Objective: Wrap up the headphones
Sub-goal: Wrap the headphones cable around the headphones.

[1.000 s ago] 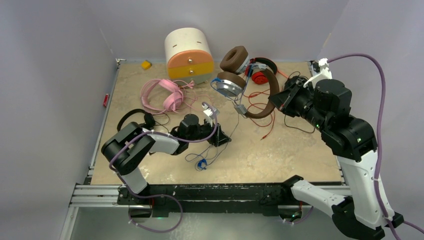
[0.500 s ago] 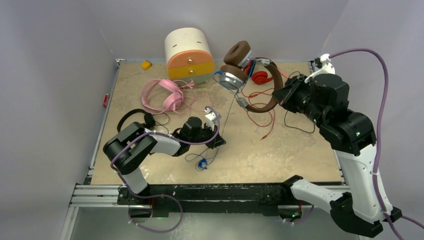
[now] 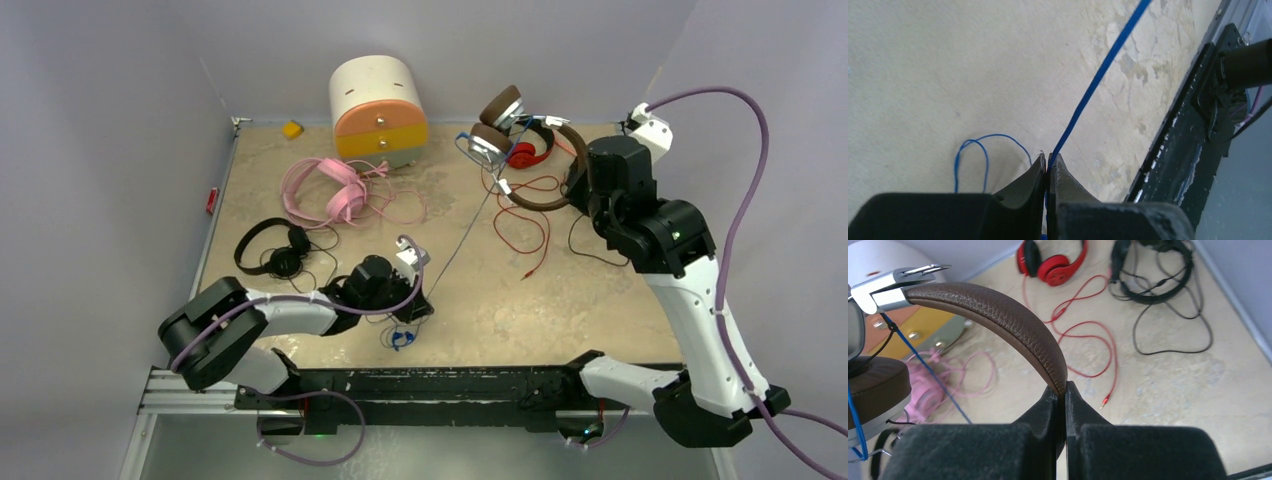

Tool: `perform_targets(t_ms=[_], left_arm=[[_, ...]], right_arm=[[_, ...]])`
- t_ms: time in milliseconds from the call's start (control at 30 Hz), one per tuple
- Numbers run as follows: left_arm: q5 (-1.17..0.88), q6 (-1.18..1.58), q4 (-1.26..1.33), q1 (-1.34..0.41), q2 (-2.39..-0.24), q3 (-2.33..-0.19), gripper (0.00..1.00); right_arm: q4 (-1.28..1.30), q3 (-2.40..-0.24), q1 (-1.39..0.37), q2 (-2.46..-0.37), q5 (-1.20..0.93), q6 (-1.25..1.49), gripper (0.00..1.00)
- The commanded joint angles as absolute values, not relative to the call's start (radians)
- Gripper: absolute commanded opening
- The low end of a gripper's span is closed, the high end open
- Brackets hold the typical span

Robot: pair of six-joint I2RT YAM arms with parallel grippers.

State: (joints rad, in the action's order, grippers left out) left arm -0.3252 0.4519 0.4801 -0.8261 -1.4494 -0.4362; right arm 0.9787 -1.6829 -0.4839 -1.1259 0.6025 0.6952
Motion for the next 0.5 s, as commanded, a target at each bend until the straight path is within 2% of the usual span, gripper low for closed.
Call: perform_targets(t_ms=[0, 200, 467], left_arm=[[-0.276, 0.435, 0.337, -0.901, -1.373, -0.453, 0.00], [-0.054, 0.411, 0.054, -1.013, -1.232, -0.537, 0.00], [0.065, 0.394, -0.246, -1.025, -1.043, -0.666, 0.00]], right_arm=[[0.885, -1.636, -0.482, -1.122, 0.822, 0.726, 0.00], [0.865, -1.534, -0.482, -1.151, 0.904, 0.703, 0.00], [0.874, -1.440, -0.470, -1.286, 0.895, 0.586, 0.00]])
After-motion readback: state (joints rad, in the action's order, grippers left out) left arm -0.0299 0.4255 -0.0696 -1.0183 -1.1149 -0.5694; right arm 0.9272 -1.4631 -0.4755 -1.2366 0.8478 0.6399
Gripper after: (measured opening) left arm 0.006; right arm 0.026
